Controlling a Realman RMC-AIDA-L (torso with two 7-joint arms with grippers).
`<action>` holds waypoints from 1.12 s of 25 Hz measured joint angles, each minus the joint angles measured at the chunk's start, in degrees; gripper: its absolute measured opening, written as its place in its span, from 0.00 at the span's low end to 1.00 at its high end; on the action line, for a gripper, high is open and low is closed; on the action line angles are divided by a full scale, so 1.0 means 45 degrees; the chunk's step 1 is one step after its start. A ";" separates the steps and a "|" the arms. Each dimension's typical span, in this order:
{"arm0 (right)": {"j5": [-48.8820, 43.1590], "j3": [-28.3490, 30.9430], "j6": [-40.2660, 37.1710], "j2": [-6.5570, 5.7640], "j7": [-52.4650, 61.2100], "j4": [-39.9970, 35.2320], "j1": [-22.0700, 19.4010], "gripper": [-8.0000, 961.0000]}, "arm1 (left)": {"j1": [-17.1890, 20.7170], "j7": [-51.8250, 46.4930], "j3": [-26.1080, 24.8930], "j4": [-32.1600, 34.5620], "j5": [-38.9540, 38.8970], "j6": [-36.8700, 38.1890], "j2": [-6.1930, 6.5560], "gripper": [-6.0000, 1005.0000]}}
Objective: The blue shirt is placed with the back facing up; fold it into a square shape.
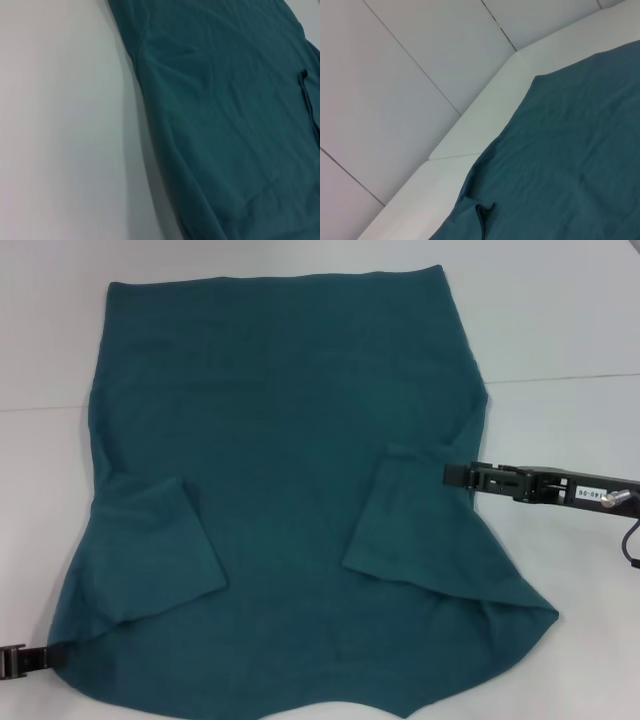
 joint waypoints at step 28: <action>-0.3532 -0.0005 -0.1018 -0.1299 0.3818 -0.0041 -0.1168 0.86 | 0.0034 -0.0138 0.0066 -0.0002 -0.0108 -0.0144 -0.0040 0.02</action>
